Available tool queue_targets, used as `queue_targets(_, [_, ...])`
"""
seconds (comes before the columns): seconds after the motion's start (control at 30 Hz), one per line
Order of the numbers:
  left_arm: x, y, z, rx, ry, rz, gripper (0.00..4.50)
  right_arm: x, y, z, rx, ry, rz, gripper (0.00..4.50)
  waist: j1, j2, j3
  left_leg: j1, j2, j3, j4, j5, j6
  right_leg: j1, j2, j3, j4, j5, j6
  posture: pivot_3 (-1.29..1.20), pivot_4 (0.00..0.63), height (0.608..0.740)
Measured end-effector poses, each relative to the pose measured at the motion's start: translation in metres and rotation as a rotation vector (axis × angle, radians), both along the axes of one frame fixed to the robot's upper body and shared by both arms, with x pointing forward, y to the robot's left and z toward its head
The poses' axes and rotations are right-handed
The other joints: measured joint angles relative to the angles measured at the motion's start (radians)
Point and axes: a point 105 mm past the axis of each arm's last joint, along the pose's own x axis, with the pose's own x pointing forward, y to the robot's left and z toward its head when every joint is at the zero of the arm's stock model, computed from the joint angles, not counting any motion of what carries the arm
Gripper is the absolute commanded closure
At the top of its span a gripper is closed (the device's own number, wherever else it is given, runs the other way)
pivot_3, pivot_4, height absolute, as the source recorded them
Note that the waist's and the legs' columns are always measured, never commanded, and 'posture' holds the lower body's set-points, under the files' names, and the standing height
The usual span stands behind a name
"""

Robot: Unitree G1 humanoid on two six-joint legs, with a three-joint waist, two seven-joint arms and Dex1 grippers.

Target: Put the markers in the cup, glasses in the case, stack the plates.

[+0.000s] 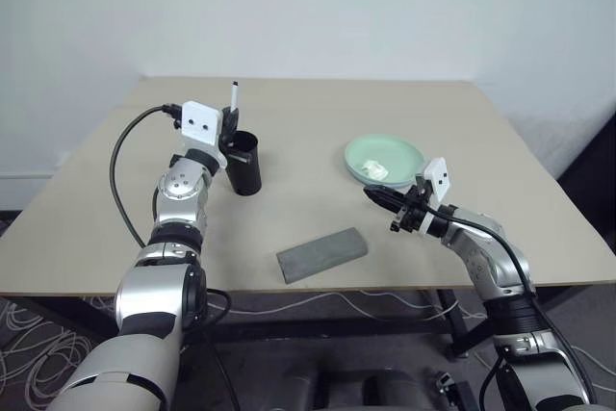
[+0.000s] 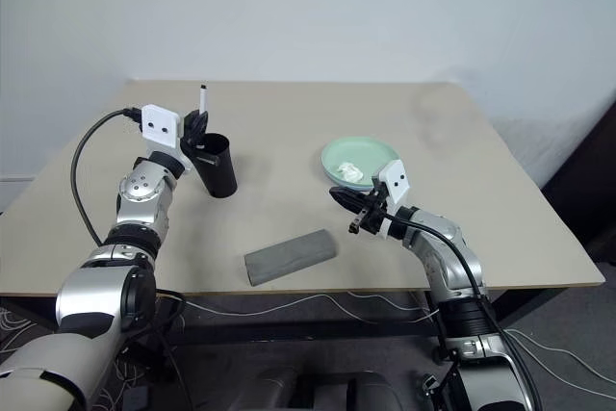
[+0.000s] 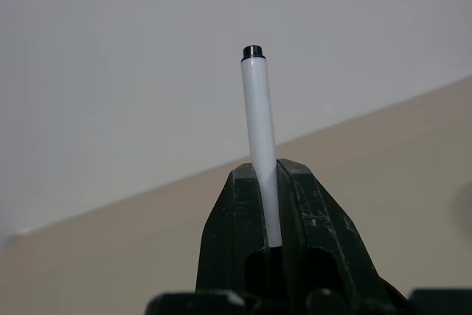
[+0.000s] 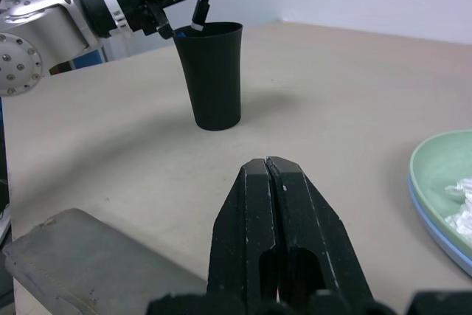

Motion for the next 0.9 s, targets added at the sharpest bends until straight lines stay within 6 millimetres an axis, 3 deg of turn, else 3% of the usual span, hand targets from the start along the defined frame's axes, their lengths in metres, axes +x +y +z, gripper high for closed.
queue_targets(0.23, [0.0,-0.003,-0.003,-0.004,0.012,-0.012,1.9,0.0,0.0,0.0,0.0,0.0,0.0,4.5,0.0,0.0,0.0,0.0,0.0,0.0,0.0,0.0,0.0,0.0,0.0,0.0,0.0,0.0,0.0,0.0,0.0,0.74])
queue_targets(0.57, [0.0,-0.003,-0.001,-0.018,0.008,-0.016,1.9,0.0,0.0,0.0,0.0,0.0,-0.004,4.5,0.0,0.0,0.0,0.0,0.0,0.0,0.0,0.0,0.0,0.0,0.0,0.0,0.0,0.0,0.0,0.0,0.0,0.74])
queue_targets(0.7, [0.0,-0.018,0.022,-0.156,-0.012,-0.176,1.9,0.002,0.001,-0.001,0.005,0.002,-0.018,4.5,-0.001,0.0,0.0,-0.001,0.0,0.0,0.0,0.0,0.0,0.0,0.0,0.0,0.0,0.0,0.0,0.0,0.0,0.74])
queue_targets(0.8, [-0.016,-0.033,0.042,-0.153,-0.058,-0.361,1.9,0.004,0.001,-0.002,0.003,0.007,-0.033,4.5,-0.008,0.0,0.0,-0.001,0.0,0.0,0.0,0.0,0.0,0.0,0.0,0.001,-0.001,0.0,0.0,0.0,0.0,0.74])
queue_targets(0.9, [-0.042,-0.04,0.029,-0.139,-0.012,-0.475,1.9,0.007,-0.004,-0.005,-0.001,0.014,-0.058,4.5,-0.027,0.0,0.0,0.0,0.0,0.001,-0.001,0.0,0.0,-0.001,0.0,0.002,-0.001,0.0,0.0,0.0,0.0,0.74])
